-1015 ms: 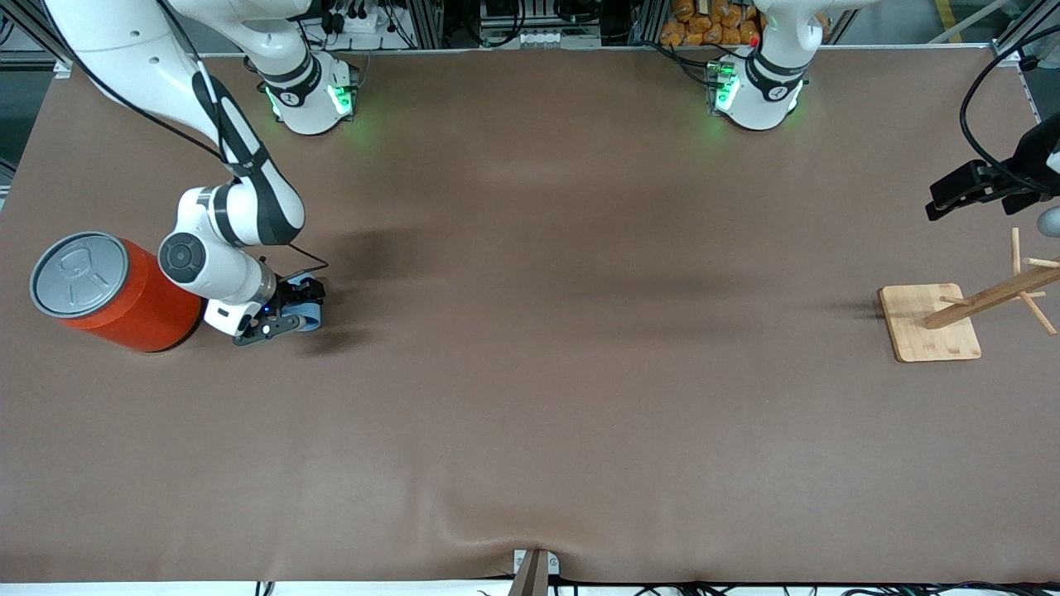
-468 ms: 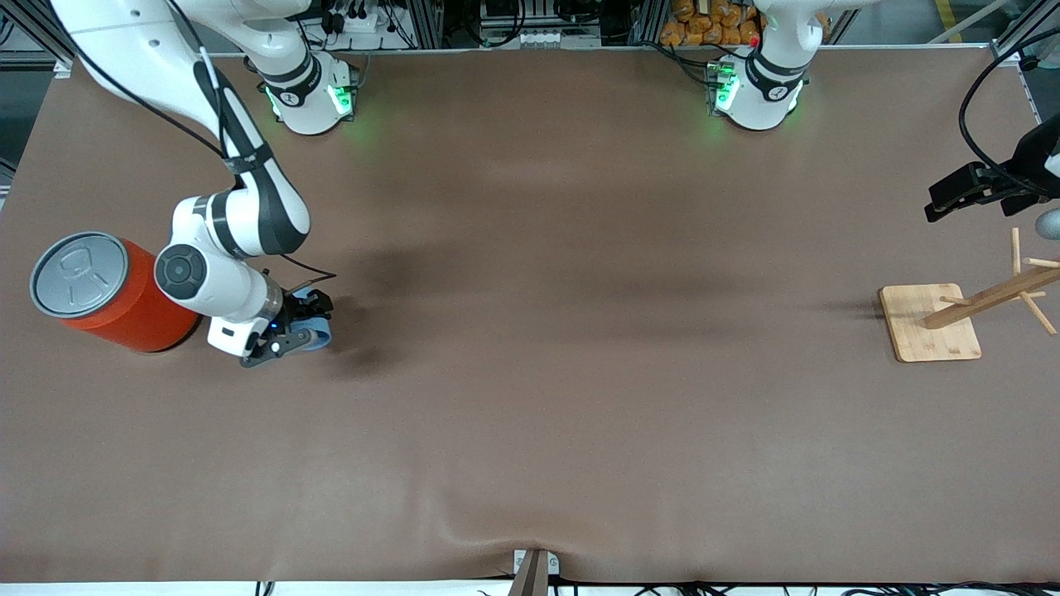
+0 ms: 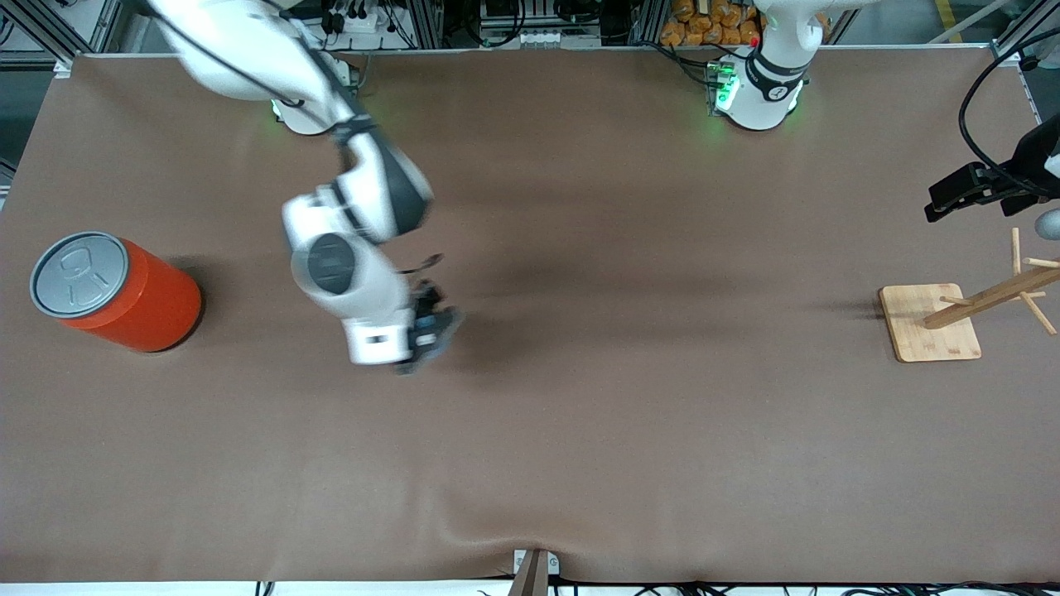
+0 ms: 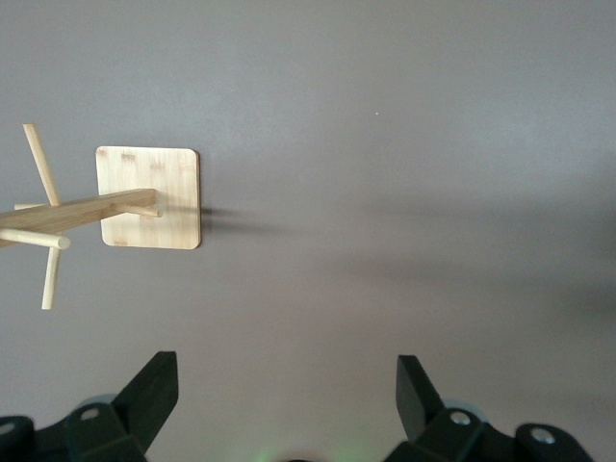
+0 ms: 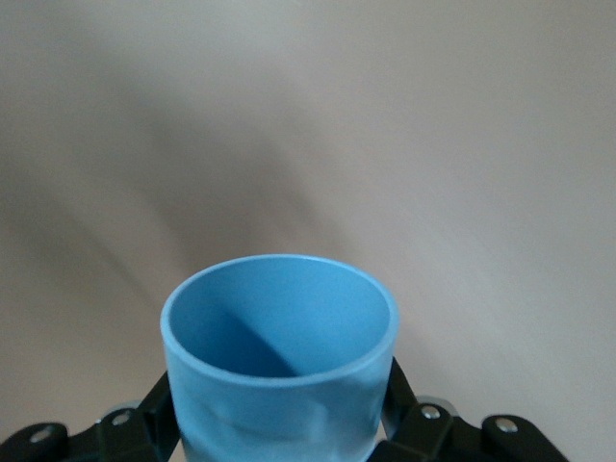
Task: Flip cup
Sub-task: 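Lift the blue cup with the right gripper toward the table middle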
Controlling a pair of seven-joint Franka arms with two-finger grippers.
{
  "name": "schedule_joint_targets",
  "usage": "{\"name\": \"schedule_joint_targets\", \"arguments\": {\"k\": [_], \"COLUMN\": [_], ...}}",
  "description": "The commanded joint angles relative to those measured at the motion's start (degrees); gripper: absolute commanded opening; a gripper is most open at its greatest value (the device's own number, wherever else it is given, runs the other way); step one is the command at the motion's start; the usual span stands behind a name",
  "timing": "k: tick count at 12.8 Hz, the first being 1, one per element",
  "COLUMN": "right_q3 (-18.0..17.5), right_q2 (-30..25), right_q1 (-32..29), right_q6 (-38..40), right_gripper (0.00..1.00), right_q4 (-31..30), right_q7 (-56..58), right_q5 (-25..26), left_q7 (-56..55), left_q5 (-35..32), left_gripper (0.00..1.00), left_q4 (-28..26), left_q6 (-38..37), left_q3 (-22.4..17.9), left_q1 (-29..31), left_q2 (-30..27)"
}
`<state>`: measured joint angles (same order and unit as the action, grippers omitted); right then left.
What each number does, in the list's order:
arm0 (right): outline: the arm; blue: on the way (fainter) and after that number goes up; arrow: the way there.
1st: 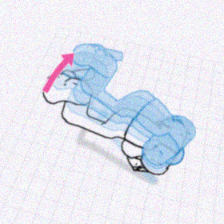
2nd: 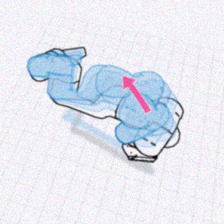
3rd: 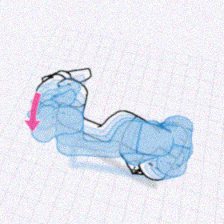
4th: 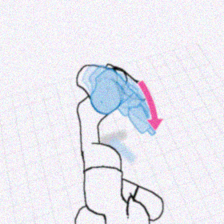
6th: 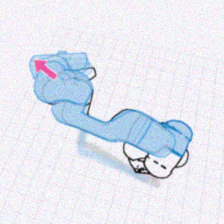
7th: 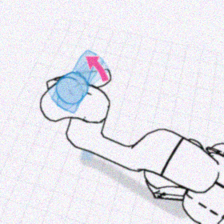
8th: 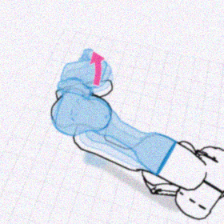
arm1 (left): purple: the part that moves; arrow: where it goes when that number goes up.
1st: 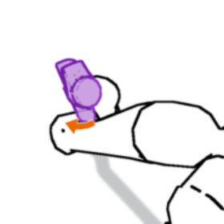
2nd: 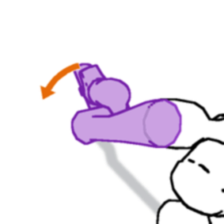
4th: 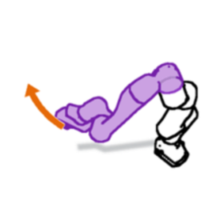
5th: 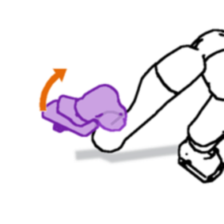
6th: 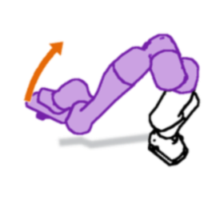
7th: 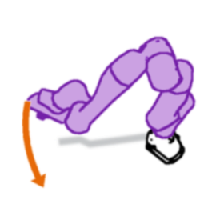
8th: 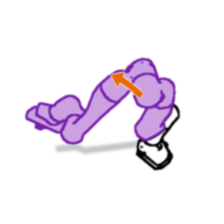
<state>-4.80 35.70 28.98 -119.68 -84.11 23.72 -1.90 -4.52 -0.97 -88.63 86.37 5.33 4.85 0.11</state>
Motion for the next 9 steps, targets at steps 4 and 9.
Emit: {"name": "schedule_joint_targets", "arguments": {"k": [4,9], "right_q3": [0.93,1.10], "right_q2": [8.59,14.65], "right_q1": [14.06,20.84], "right_q6": [-5.21,-9.78], "right_gripper": [0.00,0.00], "right_q4": [10.20,10.46], "right_q7": [12.84,11.10], "right_q5": [14.55,17.55], "left_q7": [0.74,1.09], "left_q5": [4.39,19.74], "left_gripper": [1.00,1.00], "left_q4": [-1.89,-3.04], "left_q6": [0.11,0.29], "left_q3": [0.12,0.12], "left_q1": [1.82,3.68], "left_q2": [0.50,5.76]}}
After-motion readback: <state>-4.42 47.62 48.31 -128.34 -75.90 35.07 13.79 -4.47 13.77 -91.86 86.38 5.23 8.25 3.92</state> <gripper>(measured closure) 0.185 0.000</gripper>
